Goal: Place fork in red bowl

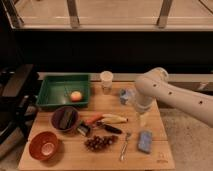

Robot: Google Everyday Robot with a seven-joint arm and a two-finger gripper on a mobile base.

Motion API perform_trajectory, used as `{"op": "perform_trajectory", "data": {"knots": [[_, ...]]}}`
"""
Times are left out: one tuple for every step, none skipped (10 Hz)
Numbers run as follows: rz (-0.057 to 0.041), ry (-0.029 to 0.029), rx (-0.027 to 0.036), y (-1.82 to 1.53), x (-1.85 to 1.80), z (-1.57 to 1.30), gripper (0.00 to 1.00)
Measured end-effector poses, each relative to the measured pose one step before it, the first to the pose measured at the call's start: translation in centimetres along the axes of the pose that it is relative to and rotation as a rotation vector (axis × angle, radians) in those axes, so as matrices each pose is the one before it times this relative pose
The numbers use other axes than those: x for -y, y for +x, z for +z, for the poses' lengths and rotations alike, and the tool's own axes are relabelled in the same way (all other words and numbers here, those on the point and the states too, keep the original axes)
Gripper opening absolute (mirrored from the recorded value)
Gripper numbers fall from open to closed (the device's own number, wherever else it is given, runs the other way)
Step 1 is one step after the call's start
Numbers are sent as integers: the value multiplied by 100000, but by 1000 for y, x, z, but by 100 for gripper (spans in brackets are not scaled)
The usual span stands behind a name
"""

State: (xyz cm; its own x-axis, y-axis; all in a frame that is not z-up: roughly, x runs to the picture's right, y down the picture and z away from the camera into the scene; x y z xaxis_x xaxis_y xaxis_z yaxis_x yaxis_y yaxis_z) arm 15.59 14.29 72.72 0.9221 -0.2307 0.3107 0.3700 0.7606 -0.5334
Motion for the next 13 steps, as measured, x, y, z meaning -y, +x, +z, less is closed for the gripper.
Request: {"op": "perform_trajectory", "data": {"knots": [[-1829,-1645,2471,-668,-824,700,80],[-1158,-2185,1693,-440,-1108,870,80],[-1094,-2939,1644,-410,-1253,1108,80],[-1172,-2637,1576,-339,-778,812,80],[-1316,-2940,1745,-305,-581,738,80],[-2121,-3547,2828,-569,-694,1002,80],[-2628,-2465,2856,-621,-518,653,80],[-2721,-1092,4127,-743,-217,352,80],[-1016,-312,1831,-246,-126,142,80],[-146,-19,488,-30,-78,14,80],[-103,-19,-16,-30,37,4,80],[-197,24,-26,-44,74,-2,80],[-315,85,-170,11,41,-5,80]]}}
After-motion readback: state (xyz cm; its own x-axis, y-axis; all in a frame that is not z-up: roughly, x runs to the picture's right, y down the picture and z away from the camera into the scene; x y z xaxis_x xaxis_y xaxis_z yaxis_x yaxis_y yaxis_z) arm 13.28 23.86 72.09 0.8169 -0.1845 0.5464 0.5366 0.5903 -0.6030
